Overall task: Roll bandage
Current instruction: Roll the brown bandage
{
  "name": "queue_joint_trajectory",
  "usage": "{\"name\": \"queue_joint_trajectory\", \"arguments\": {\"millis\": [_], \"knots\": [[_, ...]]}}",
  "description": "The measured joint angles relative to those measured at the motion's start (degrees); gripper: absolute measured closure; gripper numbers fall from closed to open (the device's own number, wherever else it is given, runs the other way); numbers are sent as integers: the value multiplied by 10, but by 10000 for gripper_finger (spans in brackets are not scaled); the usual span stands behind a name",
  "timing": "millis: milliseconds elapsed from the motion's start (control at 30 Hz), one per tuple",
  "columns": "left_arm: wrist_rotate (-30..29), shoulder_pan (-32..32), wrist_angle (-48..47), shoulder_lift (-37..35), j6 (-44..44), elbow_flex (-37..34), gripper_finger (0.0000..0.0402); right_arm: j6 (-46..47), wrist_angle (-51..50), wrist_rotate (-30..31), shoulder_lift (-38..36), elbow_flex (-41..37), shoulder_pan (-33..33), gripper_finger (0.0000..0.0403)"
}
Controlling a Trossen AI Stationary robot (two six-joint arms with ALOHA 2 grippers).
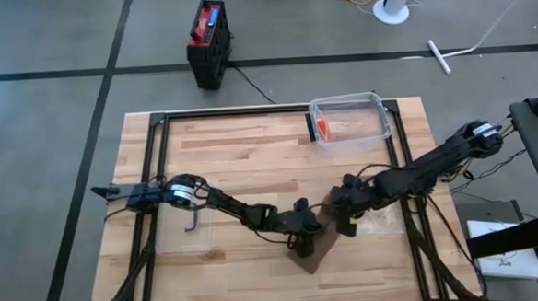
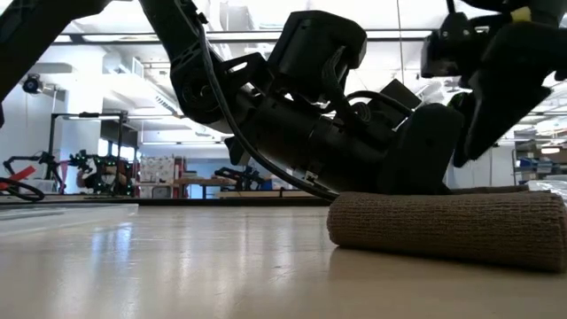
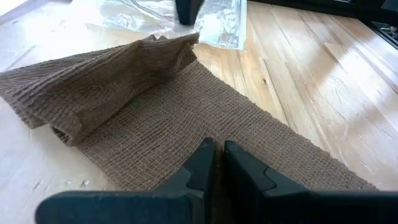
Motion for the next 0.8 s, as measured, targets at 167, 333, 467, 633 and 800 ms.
{"name": "queue_joint_trajectory", "arguments": {"millis": [167,333,467,633,800], "knots": [[0,0,0,0,0,0,370,10,10,59,66,-7,1,181],[0,0,0,0,0,0,370,15,16,50,131,-7,1,232],[1,0,0,0,0,0,370,3,12,50,132,-6,-1,310],[1,0,0,0,0,0,370,-25,-70,62,65,5,-14,392],[1,0,0,0,1,0,370,-29,-203,109,-32,9,-49,389]]}}
